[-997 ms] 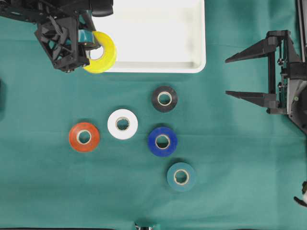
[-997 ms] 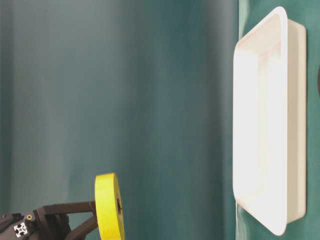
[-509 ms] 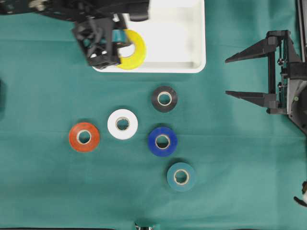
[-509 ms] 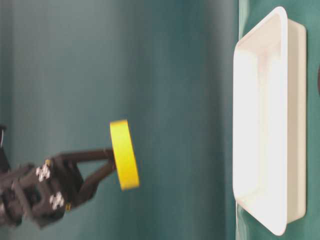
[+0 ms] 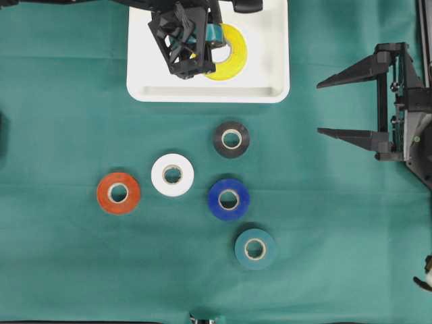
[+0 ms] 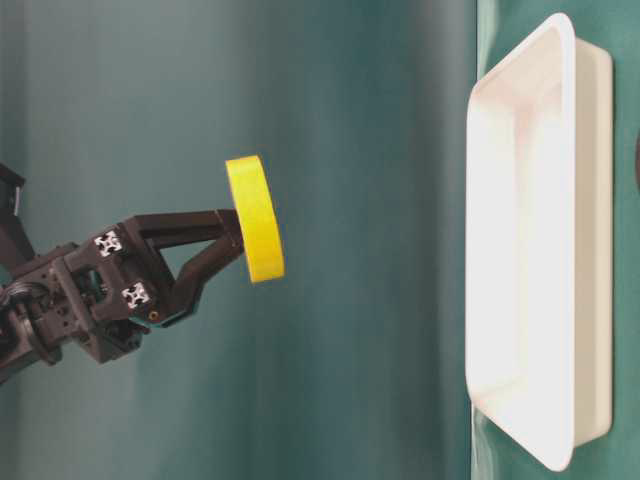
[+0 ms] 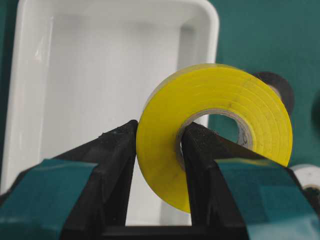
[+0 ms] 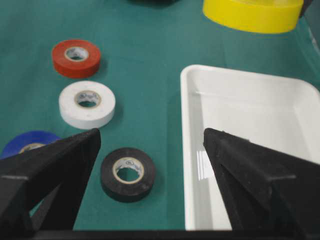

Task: Pick up the tape from a random location and place it into the white case.
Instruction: 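Lift the yellow tape and carry it over the white tray, then lower the yellow tape into the tray and open the left gripper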

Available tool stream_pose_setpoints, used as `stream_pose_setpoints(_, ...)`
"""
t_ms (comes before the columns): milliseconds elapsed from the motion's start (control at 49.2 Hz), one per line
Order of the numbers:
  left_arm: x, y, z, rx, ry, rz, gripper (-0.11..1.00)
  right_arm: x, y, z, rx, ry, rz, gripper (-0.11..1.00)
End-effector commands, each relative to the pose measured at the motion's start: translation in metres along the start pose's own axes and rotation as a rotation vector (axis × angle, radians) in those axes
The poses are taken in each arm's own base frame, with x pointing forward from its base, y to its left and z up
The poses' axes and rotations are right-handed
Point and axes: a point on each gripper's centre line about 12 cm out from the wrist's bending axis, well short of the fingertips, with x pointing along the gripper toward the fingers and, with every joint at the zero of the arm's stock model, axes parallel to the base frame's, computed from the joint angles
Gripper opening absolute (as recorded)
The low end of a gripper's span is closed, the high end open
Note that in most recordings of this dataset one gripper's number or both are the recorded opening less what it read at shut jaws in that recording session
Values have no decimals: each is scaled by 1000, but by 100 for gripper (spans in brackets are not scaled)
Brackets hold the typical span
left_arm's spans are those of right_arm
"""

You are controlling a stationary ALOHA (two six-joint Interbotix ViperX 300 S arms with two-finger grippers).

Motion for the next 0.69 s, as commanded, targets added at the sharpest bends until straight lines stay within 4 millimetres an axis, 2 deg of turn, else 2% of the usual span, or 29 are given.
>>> stream_pose_setpoints(0, -13, 7, 7, -11, -42, 14, 23, 1, 0, 5, -2, -15, 0, 92)
stream_pose_setpoints(142, -6, 10, 0, -18, -27, 17, 23, 1, 0, 5, -3, -17, 0, 92)
stream_pose_setpoints(264, 8, 17, -10, -32, -26, 27, 23, 1, 0, 6, -3, -18, 0, 92)
stream_pose_setpoints(448, 43, 33, -34, -64, 2, 49, 23, 2, 0, 5, -2, -14, 0, 92)
stream_pose_setpoints(671, 76, 49, -54, -97, 0, 70, 23, 5, 0, 2, 0, -3, 0, 92)
